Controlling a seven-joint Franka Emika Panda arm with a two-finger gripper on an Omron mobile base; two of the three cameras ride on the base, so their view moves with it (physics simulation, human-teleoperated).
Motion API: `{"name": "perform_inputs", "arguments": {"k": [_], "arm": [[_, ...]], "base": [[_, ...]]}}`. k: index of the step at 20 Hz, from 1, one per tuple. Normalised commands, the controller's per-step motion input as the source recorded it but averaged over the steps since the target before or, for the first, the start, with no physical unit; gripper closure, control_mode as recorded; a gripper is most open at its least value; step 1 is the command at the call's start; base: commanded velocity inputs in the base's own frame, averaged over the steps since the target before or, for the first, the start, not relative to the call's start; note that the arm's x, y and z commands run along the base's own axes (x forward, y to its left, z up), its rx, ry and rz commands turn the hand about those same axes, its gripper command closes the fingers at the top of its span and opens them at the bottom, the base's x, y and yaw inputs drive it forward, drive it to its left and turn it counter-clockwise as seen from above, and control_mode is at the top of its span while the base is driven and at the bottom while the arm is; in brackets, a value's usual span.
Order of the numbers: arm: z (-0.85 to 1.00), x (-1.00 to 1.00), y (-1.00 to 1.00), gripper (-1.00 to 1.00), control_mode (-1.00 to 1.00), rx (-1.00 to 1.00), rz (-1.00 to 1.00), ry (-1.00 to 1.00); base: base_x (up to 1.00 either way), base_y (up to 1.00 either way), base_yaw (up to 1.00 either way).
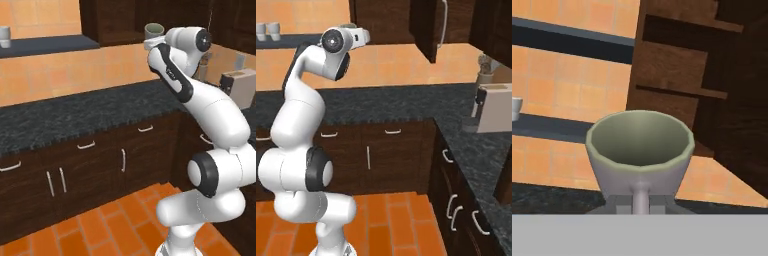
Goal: Gather all objects into one cabinet and sort the glasses and bowls to opposite sides.
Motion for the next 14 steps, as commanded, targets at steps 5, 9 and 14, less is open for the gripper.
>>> {"name": "perform_inputs", "arguments": {"k": [5,9,14], "arm": [[0.0,0.0,0.0,1.0,1.0,0.0,0.0,0.0],[0.0,0.0,0.0,1.0,1.0,0.0,0.0,0.0],[0.0,0.0,0.0,1.0,1.0,0.0,0.0,0.0]], "base": [[-0.99,0.12,-0.48],[-0.91,0.11,-0.56],[-0.79,0.06,-0.59]]}}
